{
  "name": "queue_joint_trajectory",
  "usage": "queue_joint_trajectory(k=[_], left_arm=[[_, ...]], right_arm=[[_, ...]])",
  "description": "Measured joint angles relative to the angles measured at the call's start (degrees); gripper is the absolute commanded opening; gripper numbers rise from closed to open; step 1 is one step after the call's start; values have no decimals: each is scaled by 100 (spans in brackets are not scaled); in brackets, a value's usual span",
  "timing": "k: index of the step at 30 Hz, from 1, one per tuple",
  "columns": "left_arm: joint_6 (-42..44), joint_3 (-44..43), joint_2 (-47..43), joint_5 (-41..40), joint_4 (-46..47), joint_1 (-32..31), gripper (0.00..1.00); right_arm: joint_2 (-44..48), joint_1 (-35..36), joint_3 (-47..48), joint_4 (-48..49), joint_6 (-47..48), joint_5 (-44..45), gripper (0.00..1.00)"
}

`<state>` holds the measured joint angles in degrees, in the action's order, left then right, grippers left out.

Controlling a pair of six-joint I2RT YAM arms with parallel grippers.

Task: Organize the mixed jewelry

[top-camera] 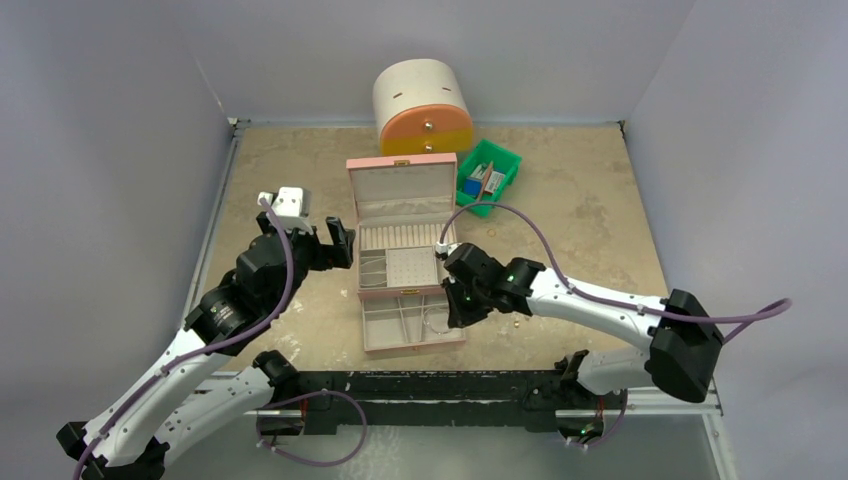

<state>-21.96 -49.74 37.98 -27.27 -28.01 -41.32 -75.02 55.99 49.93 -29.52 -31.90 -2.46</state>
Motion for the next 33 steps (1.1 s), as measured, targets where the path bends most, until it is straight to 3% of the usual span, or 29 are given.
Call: queue_joint_trajectory(k=[24,33], left_arm=[[0,0,7,-7,0,0,95],[2,0,44,-20,0,0,95]], right_arm=[[-1043,413,181,120,127,883,0],[-1043,439,192,118,42,1246,27]])
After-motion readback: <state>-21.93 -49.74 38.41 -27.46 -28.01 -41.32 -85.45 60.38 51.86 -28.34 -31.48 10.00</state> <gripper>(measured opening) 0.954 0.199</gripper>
